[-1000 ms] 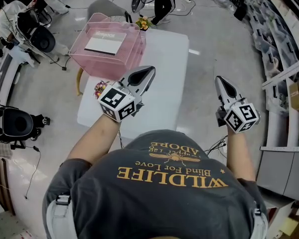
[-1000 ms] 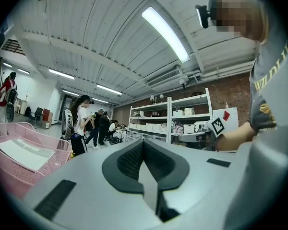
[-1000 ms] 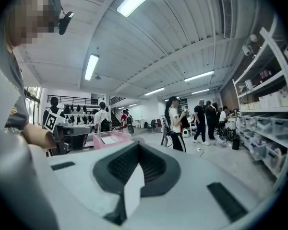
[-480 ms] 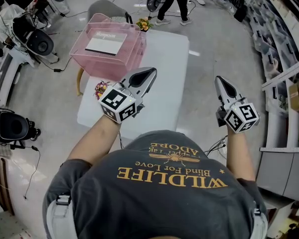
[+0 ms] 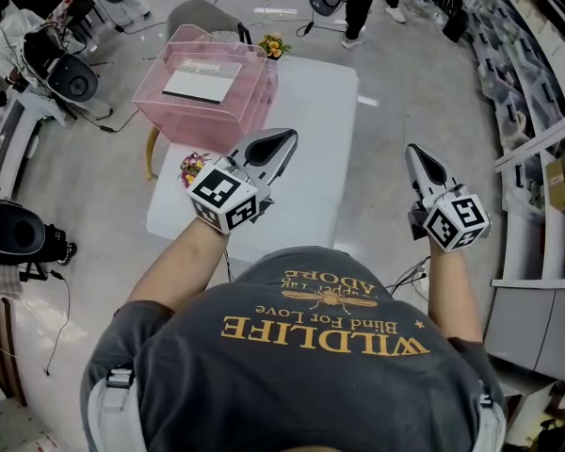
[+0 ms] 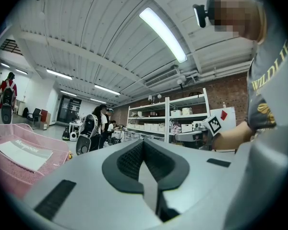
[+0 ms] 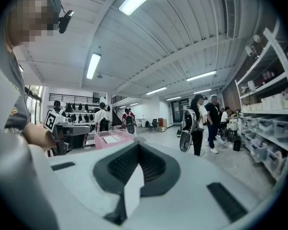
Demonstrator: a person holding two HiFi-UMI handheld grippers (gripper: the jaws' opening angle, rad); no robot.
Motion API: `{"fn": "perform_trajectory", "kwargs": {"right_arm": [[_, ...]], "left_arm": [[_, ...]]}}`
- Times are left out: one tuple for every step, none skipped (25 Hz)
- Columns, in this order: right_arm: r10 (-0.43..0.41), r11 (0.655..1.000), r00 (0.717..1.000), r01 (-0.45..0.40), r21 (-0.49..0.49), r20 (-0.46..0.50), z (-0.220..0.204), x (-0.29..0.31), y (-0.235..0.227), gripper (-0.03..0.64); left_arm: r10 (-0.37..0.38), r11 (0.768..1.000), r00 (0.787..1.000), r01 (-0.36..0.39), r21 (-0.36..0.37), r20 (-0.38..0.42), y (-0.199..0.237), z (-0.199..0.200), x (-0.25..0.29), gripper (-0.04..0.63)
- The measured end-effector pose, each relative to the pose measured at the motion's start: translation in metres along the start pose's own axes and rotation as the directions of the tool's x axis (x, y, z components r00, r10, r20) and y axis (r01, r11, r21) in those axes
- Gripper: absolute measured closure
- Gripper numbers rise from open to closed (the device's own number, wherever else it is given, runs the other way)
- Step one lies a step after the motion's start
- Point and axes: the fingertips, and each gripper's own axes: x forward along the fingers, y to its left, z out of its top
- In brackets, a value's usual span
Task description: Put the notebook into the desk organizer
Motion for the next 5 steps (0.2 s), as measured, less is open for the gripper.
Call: {"fn": "perform_trajectory", "kwargs": {"right_arm": [[0.001, 1.000, 1.000, -0.001, 0.000, 0.000, 0.0000, 0.0001, 0.0005, 0.618], [0.002, 1.000, 1.000, -0.003, 0.000, -0.001, -0.0002, 0.0002, 0.0009, 0.618], [0.004, 1.000, 1.000, -0.004, 0.000, -0.001, -0.0006, 0.0004, 0.0011, 0.618], [0.005, 1.000, 1.000, -0.005, 0.000, -0.002, -0.0011, 0.0005, 0.0013, 0.618], [0.007, 1.000, 1.000, -0.007, -0.001, -0.003, -0.0015, 0.0007, 0.0016, 0.618]], "left_arm": [[-0.001, 1.000, 1.000, 0.001, 0.000, -0.001, -0.0003, -0.0003, -0.0001, 0.598], [-0.002, 1.000, 1.000, 0.002, 0.000, -0.002, -0.0005, -0.0008, -0.0002, 0.598], [-0.002, 1.000, 1.000, 0.002, 0.001, -0.003, -0.0006, -0.0012, -0.0003, 0.598], [-0.002, 1.000, 1.000, 0.002, 0.001, -0.004, -0.0006, -0.0018, -0.0004, 0.598], [-0.002, 1.000, 1.000, 0.002, 0.001, -0.005, -0.0005, -0.0023, -0.0006, 0.598]]}}
